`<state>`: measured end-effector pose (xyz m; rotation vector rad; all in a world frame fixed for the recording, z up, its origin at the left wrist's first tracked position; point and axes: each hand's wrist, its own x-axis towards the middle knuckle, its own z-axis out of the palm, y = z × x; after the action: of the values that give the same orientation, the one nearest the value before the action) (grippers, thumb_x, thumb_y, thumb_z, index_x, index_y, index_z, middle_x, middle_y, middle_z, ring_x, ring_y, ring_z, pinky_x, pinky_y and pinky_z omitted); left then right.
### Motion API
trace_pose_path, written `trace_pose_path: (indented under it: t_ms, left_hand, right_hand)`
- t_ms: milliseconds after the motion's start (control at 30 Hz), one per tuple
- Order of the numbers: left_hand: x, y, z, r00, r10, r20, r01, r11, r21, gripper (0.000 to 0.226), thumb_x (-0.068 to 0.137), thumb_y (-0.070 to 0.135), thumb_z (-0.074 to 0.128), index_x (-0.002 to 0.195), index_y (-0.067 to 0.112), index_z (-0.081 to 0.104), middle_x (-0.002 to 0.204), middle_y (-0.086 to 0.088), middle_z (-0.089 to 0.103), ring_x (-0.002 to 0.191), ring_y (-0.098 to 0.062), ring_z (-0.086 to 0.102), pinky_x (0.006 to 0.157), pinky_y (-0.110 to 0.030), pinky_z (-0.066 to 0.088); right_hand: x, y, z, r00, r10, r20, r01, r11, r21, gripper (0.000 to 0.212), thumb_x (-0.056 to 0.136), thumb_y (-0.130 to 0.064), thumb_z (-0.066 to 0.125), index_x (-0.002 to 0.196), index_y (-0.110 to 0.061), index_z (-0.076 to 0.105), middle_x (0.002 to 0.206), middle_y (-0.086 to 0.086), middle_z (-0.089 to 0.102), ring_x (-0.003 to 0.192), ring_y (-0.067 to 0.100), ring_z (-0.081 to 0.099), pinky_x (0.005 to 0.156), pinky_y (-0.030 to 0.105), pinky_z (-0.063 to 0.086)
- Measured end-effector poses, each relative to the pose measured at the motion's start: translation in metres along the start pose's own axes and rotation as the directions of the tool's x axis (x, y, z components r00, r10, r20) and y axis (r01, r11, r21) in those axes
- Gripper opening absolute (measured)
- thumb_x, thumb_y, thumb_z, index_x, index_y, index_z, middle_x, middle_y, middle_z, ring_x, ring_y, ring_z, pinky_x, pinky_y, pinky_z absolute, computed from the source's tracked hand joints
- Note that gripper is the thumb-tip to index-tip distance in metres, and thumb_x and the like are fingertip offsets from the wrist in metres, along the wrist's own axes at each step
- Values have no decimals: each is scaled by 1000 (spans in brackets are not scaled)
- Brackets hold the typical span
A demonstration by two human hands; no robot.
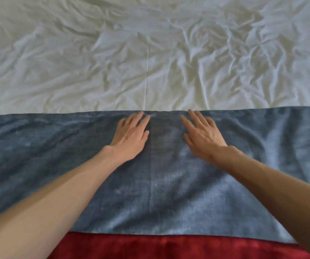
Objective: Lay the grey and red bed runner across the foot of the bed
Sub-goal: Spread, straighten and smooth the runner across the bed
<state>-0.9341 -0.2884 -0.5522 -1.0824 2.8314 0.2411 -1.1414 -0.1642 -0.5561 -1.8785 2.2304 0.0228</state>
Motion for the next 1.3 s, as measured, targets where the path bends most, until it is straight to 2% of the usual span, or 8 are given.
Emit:
trace_pose_path:
  t_ms: [133,200,267,500,800,1000,1133,1300]
  left_hand:
    - [21,-21,1,997,-71,31,72,997,-20,48,102,24,27,148,15,18,156,-10,17,143,-28,16,114,-46,17]
    - [29,-34,2,995,-95,34,97,994,-49,45,102,24,27,146,14,26,152,-9,29,141,-27,23,113,-45,18]
    - [34,-45,3,995,-94,10,95,991,-94,38,102,24,30,135,14,45,141,-6,46,132,-25,37,108,-44,22]
    - [52,-59,1,995,-90,-50,81,986,-147,26,97,26,46,88,12,66,98,-4,62,89,-25,58,87,-42,42]
    - [73,-66,-2,988,-87,-124,67,985,-158,15,93,24,55,96,19,69,97,-1,63,94,-24,56,80,-34,24]
    - [64,-54,10,989,-109,-104,110,994,4,27,95,26,47,119,16,54,118,-8,50,109,-29,46,95,-42,28]
    - [38,-45,12,993,28,-114,-27,1000,10,55,94,35,41,142,11,30,149,-14,25,138,-31,23,114,-53,12]
    - [-3,-28,20,990,138,12,-137,990,-18,66,93,46,31,150,17,13,158,-13,4,145,-29,2,116,-53,3]
  right_hand:
    - [44,4,-2,993,110,48,-116,982,149,44,100,-31,28,142,-17,31,151,12,28,143,31,17,114,48,13]
    - [57,3,-2,982,188,-6,-181,952,248,33,100,-30,30,106,-13,57,113,10,57,118,32,47,103,43,28]
    - [61,1,-4,961,261,-87,-224,926,303,28,98,-28,40,79,-14,55,85,5,53,86,27,54,84,36,34]
    - [67,9,-8,963,266,-51,-239,921,308,9,88,-17,61,95,-14,55,92,2,57,89,22,52,86,35,38]
    - [83,18,-14,950,287,-123,-249,935,253,14,92,-25,59,85,-17,67,82,3,64,84,25,55,83,36,30]
    - [78,0,5,927,351,-132,-337,935,113,25,97,-27,45,106,-11,62,106,13,59,99,30,50,94,40,34]
    - [52,-16,10,961,256,-103,-253,966,47,53,98,-41,31,142,-12,30,152,21,20,141,34,16,117,46,5]
    - [5,-42,23,982,190,-9,-189,980,66,64,97,-46,28,150,-14,15,158,17,1,146,30,-2,117,44,-2]
